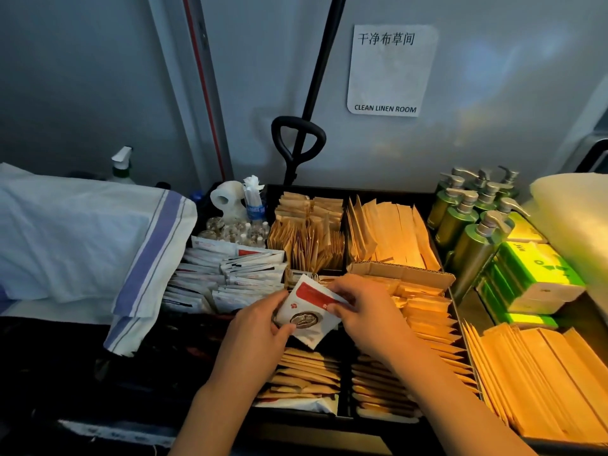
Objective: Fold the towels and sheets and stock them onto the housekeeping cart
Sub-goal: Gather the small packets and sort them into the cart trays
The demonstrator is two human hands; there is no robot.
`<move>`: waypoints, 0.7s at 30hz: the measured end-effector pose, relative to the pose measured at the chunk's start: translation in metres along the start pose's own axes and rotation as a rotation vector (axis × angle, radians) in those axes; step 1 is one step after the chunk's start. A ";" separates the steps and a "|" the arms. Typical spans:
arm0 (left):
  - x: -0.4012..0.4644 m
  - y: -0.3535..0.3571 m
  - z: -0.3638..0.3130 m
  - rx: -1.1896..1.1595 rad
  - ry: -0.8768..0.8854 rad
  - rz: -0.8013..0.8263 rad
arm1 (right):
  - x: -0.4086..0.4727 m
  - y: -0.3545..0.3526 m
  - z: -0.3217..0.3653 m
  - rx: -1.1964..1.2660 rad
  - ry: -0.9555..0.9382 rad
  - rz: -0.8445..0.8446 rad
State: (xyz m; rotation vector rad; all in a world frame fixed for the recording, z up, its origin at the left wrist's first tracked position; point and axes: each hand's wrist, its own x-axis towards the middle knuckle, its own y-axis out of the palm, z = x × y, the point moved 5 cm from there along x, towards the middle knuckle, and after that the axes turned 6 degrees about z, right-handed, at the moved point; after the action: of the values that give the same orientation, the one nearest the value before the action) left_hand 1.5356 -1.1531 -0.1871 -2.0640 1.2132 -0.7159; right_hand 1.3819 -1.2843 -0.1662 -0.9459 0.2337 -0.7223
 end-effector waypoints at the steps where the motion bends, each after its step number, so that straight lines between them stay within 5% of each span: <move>1: 0.001 -0.002 -0.001 0.007 0.000 -0.011 | 0.000 -0.005 0.001 0.023 -0.004 -0.015; 13: 0.005 -0.040 -0.015 -0.131 0.043 -0.223 | -0.001 -0.029 0.001 0.112 0.037 -0.072; 21: 0.013 -0.042 -0.034 0.027 0.175 -0.100 | 0.002 -0.031 0.040 -0.226 -0.185 -0.034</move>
State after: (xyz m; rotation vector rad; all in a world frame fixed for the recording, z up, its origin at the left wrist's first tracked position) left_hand 1.5398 -1.1574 -0.1314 -2.0864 1.1933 -0.9723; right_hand 1.3885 -1.2708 -0.1176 -1.2275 0.1373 -0.6436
